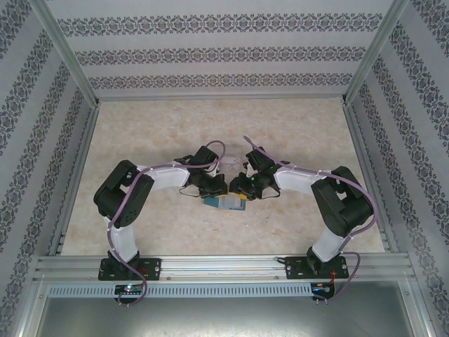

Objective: Take the credit cards out of the card holder

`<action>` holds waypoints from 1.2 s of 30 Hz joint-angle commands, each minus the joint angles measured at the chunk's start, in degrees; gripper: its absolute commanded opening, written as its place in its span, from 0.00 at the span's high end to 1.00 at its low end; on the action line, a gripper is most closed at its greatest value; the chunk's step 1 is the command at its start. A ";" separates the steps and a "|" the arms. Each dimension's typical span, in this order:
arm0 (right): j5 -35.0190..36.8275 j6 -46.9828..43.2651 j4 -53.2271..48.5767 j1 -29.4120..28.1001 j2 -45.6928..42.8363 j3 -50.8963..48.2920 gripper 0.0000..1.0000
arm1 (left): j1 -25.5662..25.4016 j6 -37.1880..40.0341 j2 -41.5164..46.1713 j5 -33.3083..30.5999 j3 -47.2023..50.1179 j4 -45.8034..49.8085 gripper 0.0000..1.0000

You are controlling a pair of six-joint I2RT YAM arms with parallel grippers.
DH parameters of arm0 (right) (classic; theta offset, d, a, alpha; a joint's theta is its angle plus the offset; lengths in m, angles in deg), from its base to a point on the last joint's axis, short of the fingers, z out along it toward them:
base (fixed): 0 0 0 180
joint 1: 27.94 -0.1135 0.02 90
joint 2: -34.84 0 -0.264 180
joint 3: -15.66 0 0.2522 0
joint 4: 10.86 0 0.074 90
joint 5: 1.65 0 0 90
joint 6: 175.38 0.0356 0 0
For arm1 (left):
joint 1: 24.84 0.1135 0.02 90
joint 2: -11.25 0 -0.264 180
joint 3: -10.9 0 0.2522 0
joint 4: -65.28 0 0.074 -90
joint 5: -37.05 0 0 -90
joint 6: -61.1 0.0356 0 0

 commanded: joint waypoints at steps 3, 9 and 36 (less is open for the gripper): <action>-0.64 -0.23 0.60 -0.70 1.34 0.30 0.62 | 1.54 -4.74 0.81 3.78 4.09 -6.63 0.95; -1.35 0.29 1.11 -0.70 1.21 0.98 0.62 | 2.75 -7.92 0.70 6.48 6.65 -12.17 0.95; -3.06 1.71 2.69 -1.14 0.16 3.22 0.63 | 5.12 -4.91 12.45 1.05 5.38 -2.87 0.92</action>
